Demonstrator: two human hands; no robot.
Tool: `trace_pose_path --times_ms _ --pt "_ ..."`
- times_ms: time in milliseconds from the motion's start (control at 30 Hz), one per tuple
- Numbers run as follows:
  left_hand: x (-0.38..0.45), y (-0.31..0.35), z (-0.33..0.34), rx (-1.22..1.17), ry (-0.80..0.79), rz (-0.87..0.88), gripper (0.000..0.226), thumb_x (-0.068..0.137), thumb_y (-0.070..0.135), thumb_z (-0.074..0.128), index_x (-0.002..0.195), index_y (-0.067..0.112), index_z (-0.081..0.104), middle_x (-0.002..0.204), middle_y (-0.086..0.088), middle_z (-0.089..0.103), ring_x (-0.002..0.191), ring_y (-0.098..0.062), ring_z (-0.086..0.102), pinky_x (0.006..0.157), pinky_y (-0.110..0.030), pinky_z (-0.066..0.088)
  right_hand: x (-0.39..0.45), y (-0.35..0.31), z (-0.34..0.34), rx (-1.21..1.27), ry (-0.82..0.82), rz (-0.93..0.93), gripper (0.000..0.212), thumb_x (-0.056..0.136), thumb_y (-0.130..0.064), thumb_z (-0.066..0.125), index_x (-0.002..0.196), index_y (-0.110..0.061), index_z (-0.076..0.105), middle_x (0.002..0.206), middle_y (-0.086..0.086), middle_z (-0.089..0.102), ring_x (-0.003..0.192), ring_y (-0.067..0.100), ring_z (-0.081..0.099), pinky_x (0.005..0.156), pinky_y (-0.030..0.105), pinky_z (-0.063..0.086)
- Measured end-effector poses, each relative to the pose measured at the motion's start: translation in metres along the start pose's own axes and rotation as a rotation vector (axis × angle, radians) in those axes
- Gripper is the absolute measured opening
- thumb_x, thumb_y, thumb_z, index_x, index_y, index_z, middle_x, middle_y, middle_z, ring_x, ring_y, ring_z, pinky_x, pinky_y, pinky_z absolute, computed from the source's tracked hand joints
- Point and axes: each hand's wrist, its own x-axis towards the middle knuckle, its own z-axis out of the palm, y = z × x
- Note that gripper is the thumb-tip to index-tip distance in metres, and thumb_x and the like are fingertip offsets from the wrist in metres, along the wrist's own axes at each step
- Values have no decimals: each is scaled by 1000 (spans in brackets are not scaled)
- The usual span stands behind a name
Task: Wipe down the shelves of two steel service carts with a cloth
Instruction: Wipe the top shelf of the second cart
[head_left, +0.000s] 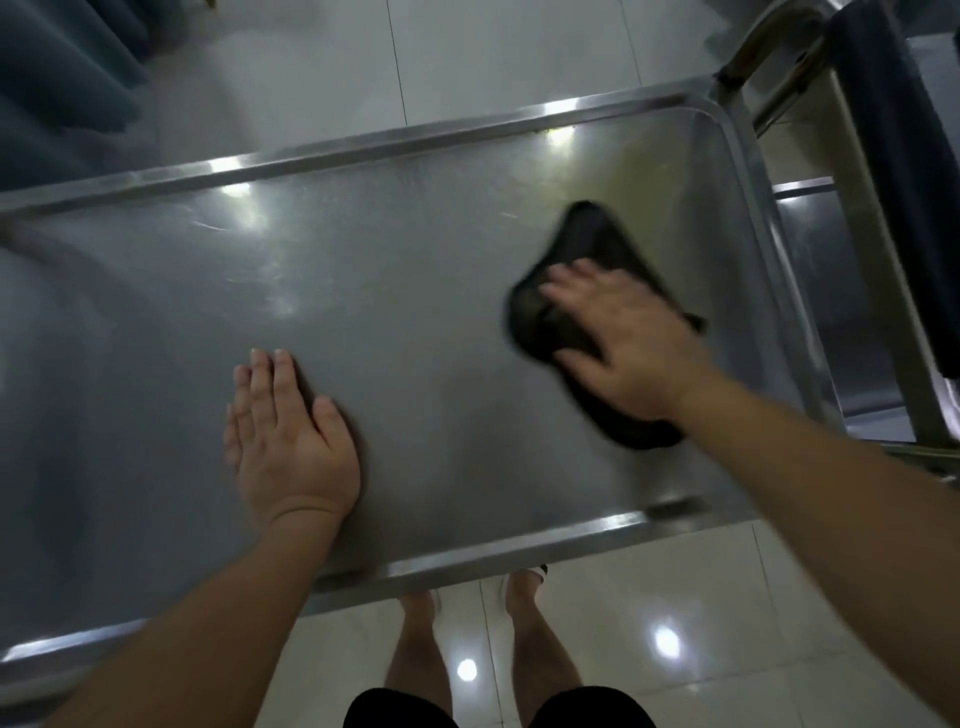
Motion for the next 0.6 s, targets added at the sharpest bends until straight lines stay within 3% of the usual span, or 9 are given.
trace_pose_path --times_ms 67,133,233,300,400,500,600 --pt "0 2 -1 11 -3 5 70 103 41 30 167 14 28 175 -8 23 163 -26 15 132 -44 8 -21 49 -13 11 84 261 73 98 -53 47 160 -16 40 168 8 37 155 33 32 126 50 26" --pt "0 2 -1 19 -8 -1 70 102 40 31 167 14 27 175 -8 22 163 -26 15 132 -44 8 -28 57 -13 30 182 602 72 100 -52 43 162 -17 33 171 8 30 158 31 25 129 48 18" --pt "0 3 -2 19 -17 -3 71 102 40 32 167 13 28 175 -8 22 163 -26 15 132 -43 8 3 10 2 75 315 1057 76 99 -49 40 164 -13 28 173 11 24 160 32 19 130 49 13" --pt "0 2 -2 14 -20 -7 70 102 39 32 167 13 28 175 -8 22 163 -26 15 132 -43 7 39 -42 11 141 362 1171 78 97 -47 41 164 -8 29 172 16 23 160 35 19 128 50 14" --pt "-1 1 -1 12 -13 -4 69 102 38 33 167 13 29 175 -8 24 163 -26 17 132 -44 8 87 -130 28 109 274 913 80 99 -45 45 165 -7 25 173 18 18 160 36 16 128 50 11" --pt "-1 1 1 8 -8 -9 68 103 37 34 166 13 30 174 -7 25 162 -25 18 132 -44 9 122 -189 38 85 86 314 80 99 -50 46 167 -13 24 175 10 15 162 29 11 130 50 9" --pt "-1 -1 3 16 -7 -12 67 104 38 32 167 16 28 175 -5 24 162 -22 16 132 -42 8 140 -172 31 39 -95 -222 75 102 -55 41 167 -23 24 175 -1 16 162 19 8 131 45 8"
